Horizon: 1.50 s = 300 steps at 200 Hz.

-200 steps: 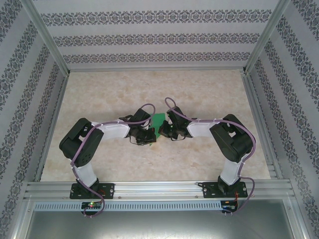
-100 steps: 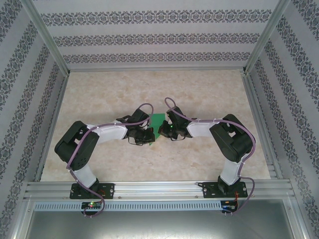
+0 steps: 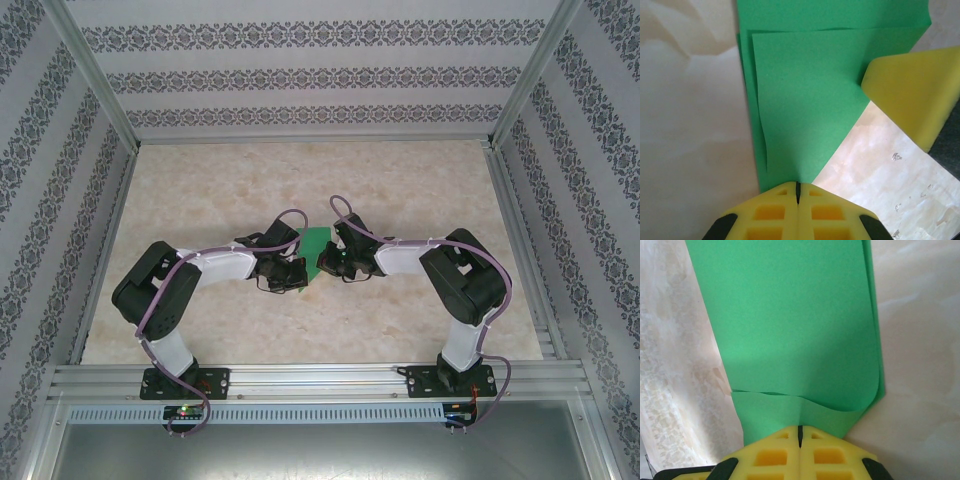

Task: Fold a paper plane with a square sheet of paper (pick it up from the middle)
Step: Third fold the triangle at the center of the table.

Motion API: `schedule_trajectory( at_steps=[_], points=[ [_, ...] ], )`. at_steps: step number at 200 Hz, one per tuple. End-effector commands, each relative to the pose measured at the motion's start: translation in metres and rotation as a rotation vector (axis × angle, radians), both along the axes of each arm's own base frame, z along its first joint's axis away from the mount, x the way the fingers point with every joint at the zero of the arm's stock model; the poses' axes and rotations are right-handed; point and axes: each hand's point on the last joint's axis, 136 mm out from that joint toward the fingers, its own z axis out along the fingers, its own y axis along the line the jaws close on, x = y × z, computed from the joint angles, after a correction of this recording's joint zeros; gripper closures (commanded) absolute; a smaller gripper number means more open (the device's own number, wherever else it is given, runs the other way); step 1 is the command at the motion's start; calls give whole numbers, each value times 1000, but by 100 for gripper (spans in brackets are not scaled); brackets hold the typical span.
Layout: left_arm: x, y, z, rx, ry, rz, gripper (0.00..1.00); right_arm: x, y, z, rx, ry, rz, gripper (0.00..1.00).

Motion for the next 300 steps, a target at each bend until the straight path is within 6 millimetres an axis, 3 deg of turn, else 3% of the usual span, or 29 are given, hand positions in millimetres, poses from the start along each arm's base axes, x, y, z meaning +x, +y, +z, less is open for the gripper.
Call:
schedule_trajectory(
  at_steps=[1, 27, 46, 94, 150, 188, 232, 247, 271, 300],
  points=[
    [-23, 27, -24, 117, 85, 12, 100, 1, -8, 1, -36, -22, 43, 100],
    [-27, 29, -28, 110, 96, 23, 100, 9, -10, 30, -43, -125, 92, 99],
    [-29, 28, -30, 94, 97, 26, 100, 8, -11, 36, -57, -153, 109, 99],
    [-30, 29, -32, 72, 98, 33, 100, -10, 12, 22, -57, -119, 177, 100],
    [-32, 32, -34, 71, 107, 39, 100, -9, 27, 10, -47, -83, 220, 100],
    [-39, 37, -38, 83, 135, 47, 100, 8, 6, -3, -77, -66, 180, 100],
    [-46, 41, -46, 72, 170, 55, 100, 41, -54, -21, -144, -50, 56, 100],
    [-43, 40, -46, 67, 164, 50, 100, 51, -68, -14, -141, -68, 23, 100],
    [-37, 38, -41, 56, 140, 31, 100, 58, -74, 12, -135, -132, 12, 100],
    [-30, 36, -35, 50, 109, 4, 100, 46, -63, 35, -85, -168, 27, 100]
  ],
)
